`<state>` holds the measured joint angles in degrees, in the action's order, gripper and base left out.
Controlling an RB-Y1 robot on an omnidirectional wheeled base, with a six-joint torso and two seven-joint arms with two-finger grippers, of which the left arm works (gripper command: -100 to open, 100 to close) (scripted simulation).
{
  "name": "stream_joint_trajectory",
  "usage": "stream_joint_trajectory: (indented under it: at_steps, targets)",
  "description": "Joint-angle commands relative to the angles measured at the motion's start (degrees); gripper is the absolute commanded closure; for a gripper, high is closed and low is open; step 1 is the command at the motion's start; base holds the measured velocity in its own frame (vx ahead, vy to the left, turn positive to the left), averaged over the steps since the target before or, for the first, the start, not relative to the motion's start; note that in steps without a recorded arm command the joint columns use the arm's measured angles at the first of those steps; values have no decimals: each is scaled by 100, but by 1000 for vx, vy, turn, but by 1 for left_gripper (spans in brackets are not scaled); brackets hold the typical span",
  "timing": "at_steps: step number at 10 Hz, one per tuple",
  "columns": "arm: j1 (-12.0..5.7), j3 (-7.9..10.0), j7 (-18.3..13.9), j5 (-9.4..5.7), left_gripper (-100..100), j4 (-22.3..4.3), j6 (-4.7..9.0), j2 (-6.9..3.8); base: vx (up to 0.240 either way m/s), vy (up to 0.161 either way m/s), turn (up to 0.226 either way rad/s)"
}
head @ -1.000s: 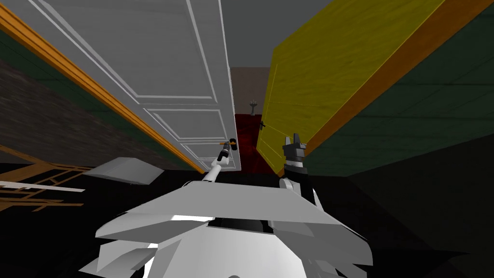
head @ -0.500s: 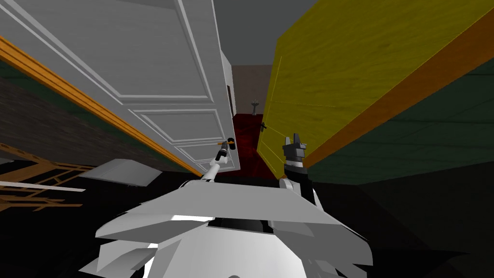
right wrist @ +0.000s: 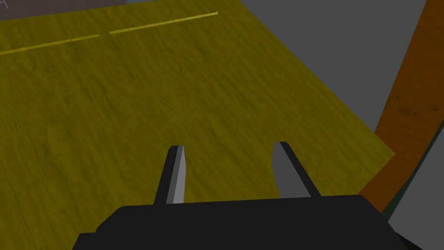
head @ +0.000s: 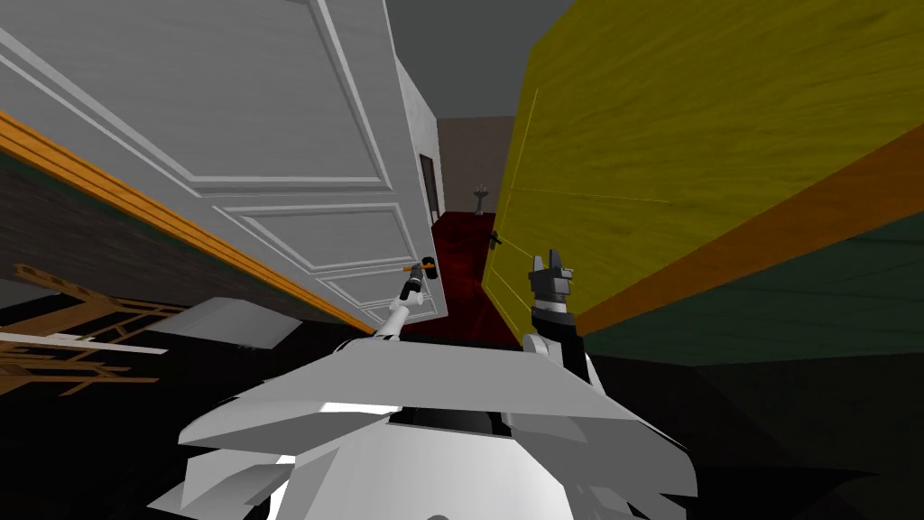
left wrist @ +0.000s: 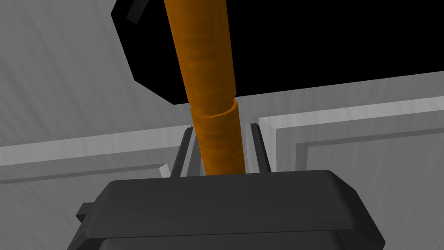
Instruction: Push the door open
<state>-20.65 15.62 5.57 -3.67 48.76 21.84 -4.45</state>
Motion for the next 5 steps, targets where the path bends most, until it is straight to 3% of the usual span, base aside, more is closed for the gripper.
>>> stream_joint_trajectory:
  at_steps: [1, 5]
  targets:
    - [-19, 171, 46, -34, 100, -39, 70, -92, 115, -37, 56]
    - [-33, 441, 158, -90, 100, -59, 65, -88, 191, -95, 106]
